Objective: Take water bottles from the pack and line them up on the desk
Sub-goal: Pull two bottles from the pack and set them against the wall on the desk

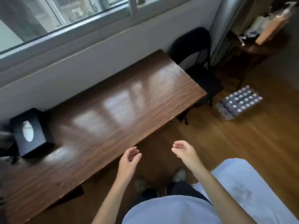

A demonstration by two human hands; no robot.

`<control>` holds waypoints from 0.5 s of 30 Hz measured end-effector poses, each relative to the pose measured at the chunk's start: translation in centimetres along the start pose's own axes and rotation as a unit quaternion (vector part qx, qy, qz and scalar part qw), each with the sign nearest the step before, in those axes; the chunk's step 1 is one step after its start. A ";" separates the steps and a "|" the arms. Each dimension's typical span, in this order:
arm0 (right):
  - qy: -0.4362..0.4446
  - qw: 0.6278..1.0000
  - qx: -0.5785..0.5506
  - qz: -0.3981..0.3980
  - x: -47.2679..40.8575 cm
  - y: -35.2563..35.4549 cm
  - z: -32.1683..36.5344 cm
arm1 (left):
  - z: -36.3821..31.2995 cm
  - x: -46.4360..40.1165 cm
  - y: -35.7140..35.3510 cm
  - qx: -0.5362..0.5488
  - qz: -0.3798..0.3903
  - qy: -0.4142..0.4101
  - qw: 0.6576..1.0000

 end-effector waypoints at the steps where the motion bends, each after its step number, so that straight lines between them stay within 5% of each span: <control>1: -0.003 1.000 -0.019 -0.010 0.2 1.3 -0.4 | -0.8 -0.1 -1.3 -0.004 0.006 -0.005 1.000; 15: -0.046 0.981 -0.135 -0.132 -1.0 21.4 -3.9 | -12.3 -1.9 -21.3 -0.108 0.144 -0.044 0.983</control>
Point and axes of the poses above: each hand's wrist, its own x-axis away from the middle knuckle, its own y-axis out of the back of the hand, z = x × y, the point moved 3 cm from there along -x, towards the middle knuckle, and after that the axes turned 4 degrees about -x, right-handed, at the moved point
